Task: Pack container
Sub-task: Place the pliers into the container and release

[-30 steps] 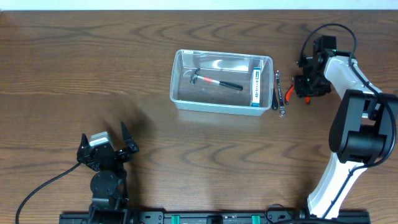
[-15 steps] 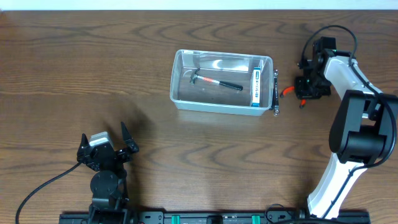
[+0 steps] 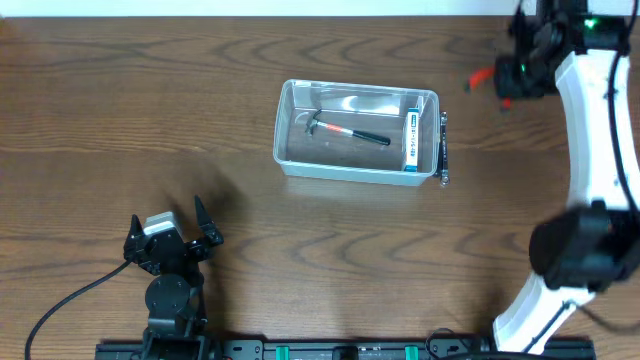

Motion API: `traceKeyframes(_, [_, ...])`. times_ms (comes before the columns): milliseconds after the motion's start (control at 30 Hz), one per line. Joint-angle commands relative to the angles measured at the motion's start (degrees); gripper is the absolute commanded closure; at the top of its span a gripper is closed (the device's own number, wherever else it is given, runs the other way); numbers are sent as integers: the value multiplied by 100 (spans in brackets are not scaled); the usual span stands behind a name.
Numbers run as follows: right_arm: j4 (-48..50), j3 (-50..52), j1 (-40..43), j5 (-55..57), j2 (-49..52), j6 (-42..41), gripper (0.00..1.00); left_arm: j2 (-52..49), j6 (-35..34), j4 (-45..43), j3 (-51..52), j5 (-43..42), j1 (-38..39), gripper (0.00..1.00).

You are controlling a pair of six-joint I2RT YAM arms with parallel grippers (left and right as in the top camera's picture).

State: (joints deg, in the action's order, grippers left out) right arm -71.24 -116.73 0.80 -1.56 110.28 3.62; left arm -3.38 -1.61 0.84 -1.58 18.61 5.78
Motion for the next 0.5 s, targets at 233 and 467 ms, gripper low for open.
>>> traceKeyframes(233, [796, 160, -2299, -1014, 127, 2468, 99, 13, 9, 151, 136, 96, -13, 2])
traceKeyframes(467, [1617, 249, -2905, 92, 1344, 4275, 99, 13, 9, 151, 136, 96, -13, 2])
